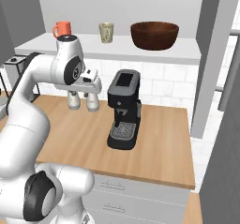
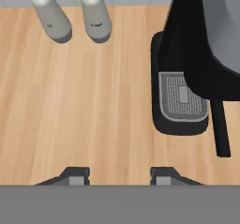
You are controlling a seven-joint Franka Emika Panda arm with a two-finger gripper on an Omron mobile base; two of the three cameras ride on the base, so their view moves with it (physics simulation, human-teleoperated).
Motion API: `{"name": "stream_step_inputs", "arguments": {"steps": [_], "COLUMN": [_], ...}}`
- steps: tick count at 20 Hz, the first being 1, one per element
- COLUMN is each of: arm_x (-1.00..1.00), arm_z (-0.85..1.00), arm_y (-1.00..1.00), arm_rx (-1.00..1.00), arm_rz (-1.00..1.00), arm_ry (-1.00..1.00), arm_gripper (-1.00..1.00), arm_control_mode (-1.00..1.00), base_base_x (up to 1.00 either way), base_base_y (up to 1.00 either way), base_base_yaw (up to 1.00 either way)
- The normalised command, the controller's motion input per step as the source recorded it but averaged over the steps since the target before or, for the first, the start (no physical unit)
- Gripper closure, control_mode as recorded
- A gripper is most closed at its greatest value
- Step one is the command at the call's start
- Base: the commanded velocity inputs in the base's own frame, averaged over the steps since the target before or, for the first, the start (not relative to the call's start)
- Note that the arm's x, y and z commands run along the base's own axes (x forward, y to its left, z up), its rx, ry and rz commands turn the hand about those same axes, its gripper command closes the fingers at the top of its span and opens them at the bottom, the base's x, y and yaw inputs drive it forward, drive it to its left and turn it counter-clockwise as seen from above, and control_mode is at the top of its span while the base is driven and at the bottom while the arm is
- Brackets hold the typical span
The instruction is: Gather all objects into one cabinet and sort the glasses and bowls to opposite sides.
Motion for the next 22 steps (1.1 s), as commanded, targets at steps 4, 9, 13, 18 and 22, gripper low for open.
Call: {"name": "stream_step_inputs", "arguments": {"steps": [4,9,13,18,22], "arm_x": [0.0,0.0,0.0,0.0,0.0], "arm_z": [0.0,0.0,0.0,0.0,0.0], "arm_y": [0.0,0.0,0.0,0.0,0.0], "arm_rx": [0.0,0.0,0.0,0.0,0.0], "arm_rz": [0.0,0.0,0.0,0.0,0.0], "arm_ry": [0.0,0.0,0.0,0.0,0.0], "arm_gripper": [-1.0,-1.0,-1.0,-1.0,-1.0], "arm_control_mode": [1.0,1.0,1.0,1.0,1.0], "base_base_x": [-0.11,-0.48,-0.43,-0.51,-0.4], "base_base_y": [0.0,0.0,0.0,0.0,0.01], "base_base_yaw": [0.0,0.09,0.18,0.18,0.1]}}
